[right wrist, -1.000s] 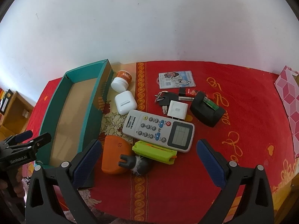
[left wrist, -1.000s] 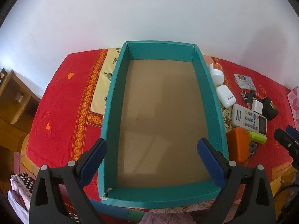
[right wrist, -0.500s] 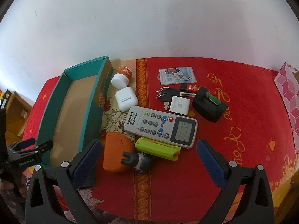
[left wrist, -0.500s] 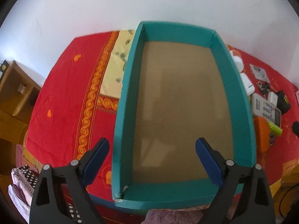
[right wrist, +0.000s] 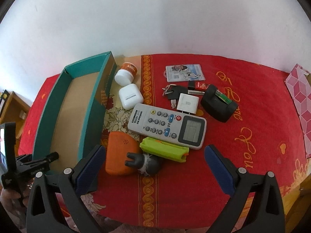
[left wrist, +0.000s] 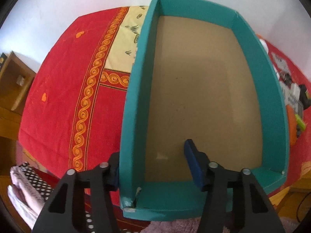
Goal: Organize objects
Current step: 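Grasp the white earbud case with the right tool while left holds box rim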
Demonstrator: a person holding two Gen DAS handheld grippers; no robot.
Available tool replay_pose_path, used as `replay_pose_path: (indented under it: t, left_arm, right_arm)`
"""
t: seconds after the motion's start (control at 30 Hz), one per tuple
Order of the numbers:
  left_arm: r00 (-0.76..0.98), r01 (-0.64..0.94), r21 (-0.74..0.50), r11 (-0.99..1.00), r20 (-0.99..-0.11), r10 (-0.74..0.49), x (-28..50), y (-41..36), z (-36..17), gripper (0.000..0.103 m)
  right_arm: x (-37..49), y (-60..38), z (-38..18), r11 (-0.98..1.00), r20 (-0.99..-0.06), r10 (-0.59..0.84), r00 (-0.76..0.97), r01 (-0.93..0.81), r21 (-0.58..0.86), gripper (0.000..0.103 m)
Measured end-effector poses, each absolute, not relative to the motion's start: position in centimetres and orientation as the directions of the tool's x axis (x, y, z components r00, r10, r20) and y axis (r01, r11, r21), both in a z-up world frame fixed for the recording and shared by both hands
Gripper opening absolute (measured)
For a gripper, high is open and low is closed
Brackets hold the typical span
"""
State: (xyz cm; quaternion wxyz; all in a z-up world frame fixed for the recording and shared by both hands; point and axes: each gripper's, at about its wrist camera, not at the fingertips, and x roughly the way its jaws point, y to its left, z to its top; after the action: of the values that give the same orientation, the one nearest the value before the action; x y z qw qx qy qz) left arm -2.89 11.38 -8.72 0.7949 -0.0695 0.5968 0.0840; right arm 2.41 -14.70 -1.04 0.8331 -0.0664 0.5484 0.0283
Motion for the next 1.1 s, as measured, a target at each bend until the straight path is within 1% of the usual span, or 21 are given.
replay_pose_path:
  t: [0.03,0.07,0.13,0.2,0.23,0.3,0.37,0.6,0.73,0.83,0.93,1.0,1.07,1.1]
  left_arm:
    - [0.277,-0.221,-0.014,0.975,-0.960,0.049,-2.9,11.7,-8.7,0.047]
    - [0.279,-0.225,-0.011,0.974,-0.959,0.054,-2.9,11.9,-8.7,0.041]
    - [0.279,-0.227,-0.009,0.974,-0.958,0.057,-2.9,12.2,-8.6,0.034]
    - [0.279,-0.234,-0.008,0.972,-0.959,0.059,-3.0,12.8,-8.5,0.024]
    - [0.278,-0.238,-0.008,0.971,-0.959,0.060,-3.1,13.0,-8.5,0.022]
    - [0.275,-0.247,-0.011,0.969,-0.960,0.059,-3.1,13.4,-8.4,0.015]
    - [0.275,-0.248,-0.004,0.969,-0.959,0.066,-3.2,13.7,-8.4,0.011]
    - [0.274,-0.221,0.012,0.975,-0.959,0.073,-2.9,13.5,-8.5,0.010]
    - [0.271,-0.175,0.044,0.984,-0.958,0.091,-2.8,12.6,-8.4,0.010]
    - [0.278,-0.157,0.050,0.986,-0.956,0.093,-2.8,12.5,-8.4,0.010]
    - [0.284,-0.156,0.049,0.987,-0.954,0.092,-2.9,12.3,-8.3,0.010]
    - [0.289,-0.168,0.045,0.985,-0.953,0.093,-2.9,12.3,-8.3,0.010]
    - [0.293,-0.177,0.047,0.983,-0.951,0.099,-2.9,12.3,-8.3,0.010]
    - [0.293,-0.182,0.048,0.982,-0.951,0.101,-3.0,12.2,-8.2,0.010]
  right_arm:
    - [2.4,-14.7,-1.1,0.988,-0.918,-0.033,0.396,-0.123,-0.088,0.103]
    - [2.5,-14.8,-1.2,0.987,-0.918,-0.041,0.394,-0.127,-0.098,0.103]
    - [2.7,-15.1,-1.5,0.985,-0.921,-0.056,0.385,-0.130,-0.114,0.103]
    - [2.8,-15.4,-1.6,0.984,-0.925,-0.060,0.376,-0.132,-0.117,0.103]
    - [2.8,-15.7,-1.6,0.984,-0.926,-0.061,0.373,-0.133,-0.119,0.103]
    - [2.9,-16.1,-1.6,0.983,-0.927,-0.069,0.368,-0.133,-0.126,0.103]
    - [3.0,-16.7,-1.6,0.983,-0.929,-0.074,0.363,-0.128,-0.128,0.103]
    - [4.2,-18.7,-1.4,0.992,-0.935,-0.084,0.345,-0.060,-0.111,0.103]
    - [5.5,-17.0,-1.5,0.992,-0.936,-0.063,0.345,-0.078,-0.095,0.103]
    - [6.8,-14.4,-2.0,0.993,-0.935,-0.016,0.353,-0.107,-0.057,0.101]
    - [8.0,-11.7,-2.7,0.988,-0.931,-0.007,0.366,-0.140,-0.062,0.092]
    - [9.4,-9.9,-3.7,0.982,-0.933,-0.004,0.359,-0.173,-0.071,0.089]
    - [10.4,-8.8,-4.6,0.974,-0.935,-0.006,0.355,-0.208,-0.085,0.080]
    - [11.0,-8.2,-5.1,0.968,-0.934,-0.011,0.356,-0.232,-0.100,0.077]
